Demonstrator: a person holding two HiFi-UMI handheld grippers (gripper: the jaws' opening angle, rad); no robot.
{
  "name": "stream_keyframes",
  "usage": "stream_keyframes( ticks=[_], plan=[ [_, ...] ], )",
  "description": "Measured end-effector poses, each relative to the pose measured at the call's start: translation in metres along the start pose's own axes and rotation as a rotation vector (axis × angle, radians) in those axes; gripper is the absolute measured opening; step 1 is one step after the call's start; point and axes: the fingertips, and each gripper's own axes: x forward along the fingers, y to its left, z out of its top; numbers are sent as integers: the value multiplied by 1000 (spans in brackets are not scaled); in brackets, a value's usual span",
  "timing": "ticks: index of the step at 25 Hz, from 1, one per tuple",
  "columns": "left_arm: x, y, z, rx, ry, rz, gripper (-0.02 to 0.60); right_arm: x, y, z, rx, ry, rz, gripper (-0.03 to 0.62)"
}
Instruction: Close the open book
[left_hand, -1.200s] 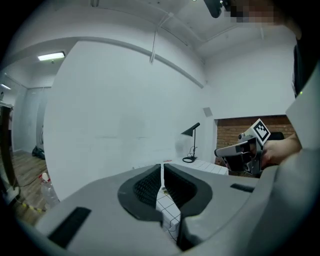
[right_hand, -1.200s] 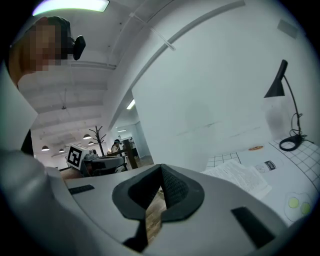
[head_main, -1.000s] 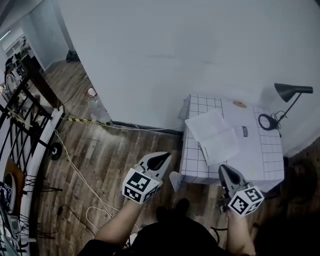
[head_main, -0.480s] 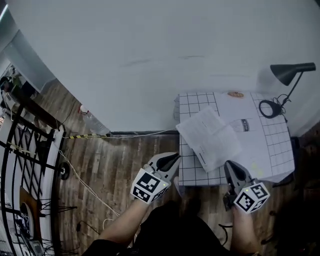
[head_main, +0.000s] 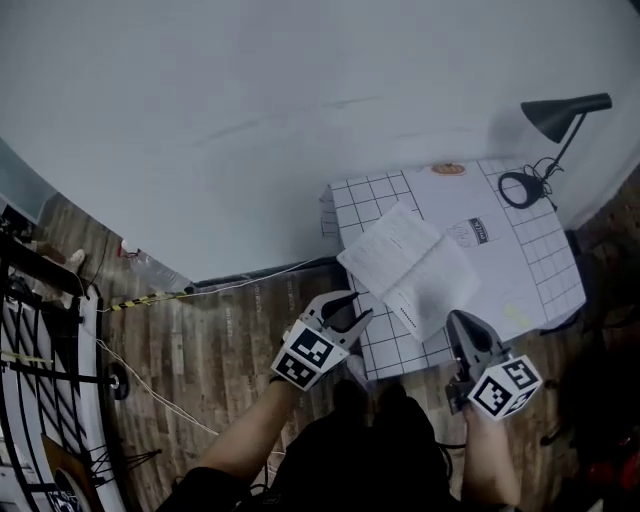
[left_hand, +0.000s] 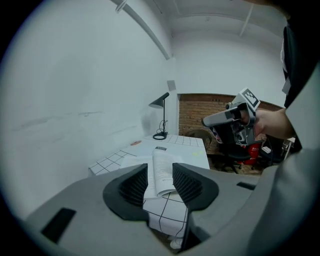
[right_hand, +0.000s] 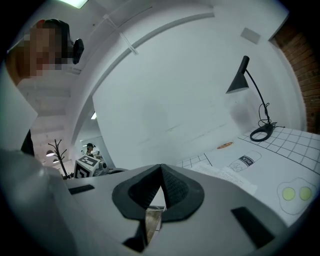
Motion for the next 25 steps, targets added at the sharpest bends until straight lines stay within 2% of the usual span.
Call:
stream_keyframes(
  ticks=[4, 8, 11, 17, 25],
  plan=[
    [17, 9, -11, 43, 22, -55, 150, 3, -2, -10, 15, 8, -50, -5],
    [46, 10, -38, 93, 90, -103, 164, 6, -15, -23, 47, 28, -79, -5],
    [68, 6, -56, 95, 128, -138, 170, 6, -29, -29, 59, 34, -100, -5],
    [104, 2, -88, 135, 215, -165, 218, 7, -60, -44, 95, 39, -143, -5],
    [141, -8, -124, 340, 333, -199, 270, 3, -82, -61, 136, 39, -181, -5]
  ],
)
